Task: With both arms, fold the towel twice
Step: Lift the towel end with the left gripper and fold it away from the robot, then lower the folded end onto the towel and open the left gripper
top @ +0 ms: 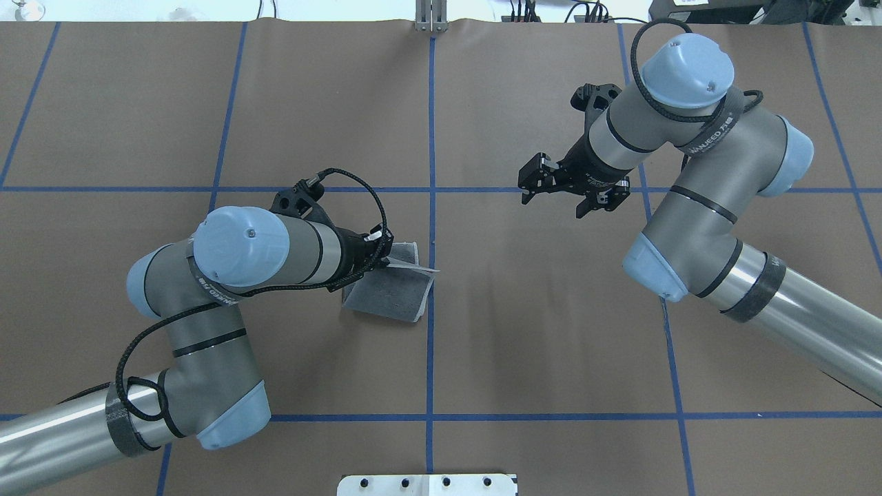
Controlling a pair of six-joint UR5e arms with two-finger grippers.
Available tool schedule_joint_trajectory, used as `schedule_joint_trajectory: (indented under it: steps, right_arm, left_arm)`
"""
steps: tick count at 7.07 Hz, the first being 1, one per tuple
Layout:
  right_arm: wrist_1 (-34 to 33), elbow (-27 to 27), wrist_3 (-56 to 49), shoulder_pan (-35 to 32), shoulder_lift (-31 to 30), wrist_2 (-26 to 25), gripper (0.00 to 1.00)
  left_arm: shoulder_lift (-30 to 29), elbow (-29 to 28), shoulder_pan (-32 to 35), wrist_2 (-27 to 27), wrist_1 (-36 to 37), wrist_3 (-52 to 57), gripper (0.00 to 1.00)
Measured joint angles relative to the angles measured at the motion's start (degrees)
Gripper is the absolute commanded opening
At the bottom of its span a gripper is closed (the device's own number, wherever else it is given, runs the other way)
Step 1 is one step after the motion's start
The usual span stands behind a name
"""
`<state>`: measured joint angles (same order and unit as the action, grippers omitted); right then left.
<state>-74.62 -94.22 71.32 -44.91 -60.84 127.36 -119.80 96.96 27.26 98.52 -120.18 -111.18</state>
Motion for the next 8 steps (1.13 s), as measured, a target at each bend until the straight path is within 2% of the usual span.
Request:
schedule_joint_trajectory:
  steps: [4, 6, 8]
  right_arm:
    - [0.0, 0.0, 0.0, 0.0, 0.1, -0.1, 1.00]
    - [0.0, 0.0, 0.0, 0.0, 0.1, -0.1, 1.00]
    - [0.0, 0.0, 0.0, 0.0, 0.1, -0.1, 1.00]
  left_arm:
    - [3.8, -0.5, 0.6, 1.6, -0.8, -0.5, 0.00]
    - [4.2, -0.4, 1.1, 2.1, -0.8, -0.5, 0.00]
    - [4.2, 0.1, 3.2, 4.7, -0.8, -0.6, 0.00]
